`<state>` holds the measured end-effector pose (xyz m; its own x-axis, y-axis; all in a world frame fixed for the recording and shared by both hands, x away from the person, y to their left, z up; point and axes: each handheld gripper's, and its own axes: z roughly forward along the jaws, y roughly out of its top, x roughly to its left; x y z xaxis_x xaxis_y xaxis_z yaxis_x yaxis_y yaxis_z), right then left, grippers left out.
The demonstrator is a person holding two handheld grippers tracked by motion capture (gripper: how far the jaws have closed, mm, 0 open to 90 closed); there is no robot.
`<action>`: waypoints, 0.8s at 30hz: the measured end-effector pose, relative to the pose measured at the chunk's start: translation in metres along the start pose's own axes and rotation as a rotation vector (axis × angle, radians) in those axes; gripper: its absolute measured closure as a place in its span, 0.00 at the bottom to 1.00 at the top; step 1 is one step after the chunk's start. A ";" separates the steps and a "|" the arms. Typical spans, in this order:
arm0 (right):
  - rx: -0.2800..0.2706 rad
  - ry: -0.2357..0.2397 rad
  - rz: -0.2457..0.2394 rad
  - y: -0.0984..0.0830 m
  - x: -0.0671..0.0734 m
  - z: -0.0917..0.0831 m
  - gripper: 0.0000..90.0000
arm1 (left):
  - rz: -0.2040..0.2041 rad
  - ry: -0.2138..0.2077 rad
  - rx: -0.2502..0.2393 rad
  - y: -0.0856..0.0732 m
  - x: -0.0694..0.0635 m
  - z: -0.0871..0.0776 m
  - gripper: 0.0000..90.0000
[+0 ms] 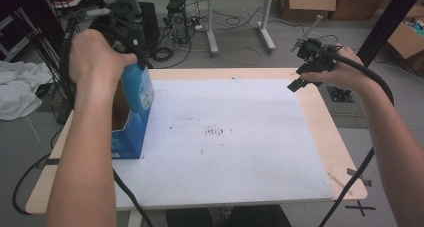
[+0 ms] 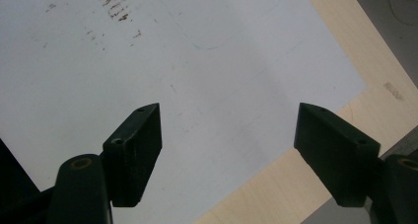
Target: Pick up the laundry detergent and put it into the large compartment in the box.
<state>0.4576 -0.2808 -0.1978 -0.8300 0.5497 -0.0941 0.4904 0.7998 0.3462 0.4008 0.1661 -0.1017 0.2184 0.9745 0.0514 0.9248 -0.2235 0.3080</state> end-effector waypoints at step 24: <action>0.004 -0.006 0.007 -0.007 -0.005 0.000 0.29 | -0.185 0.083 -0.034 -0.025 0.069 0.008 0.42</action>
<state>0.4587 -0.2894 -0.1995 -0.8249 0.5570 -0.0968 0.4976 0.7966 0.3434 0.3949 0.2387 -0.1134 0.0181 0.9975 0.0685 0.9353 -0.0411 0.3514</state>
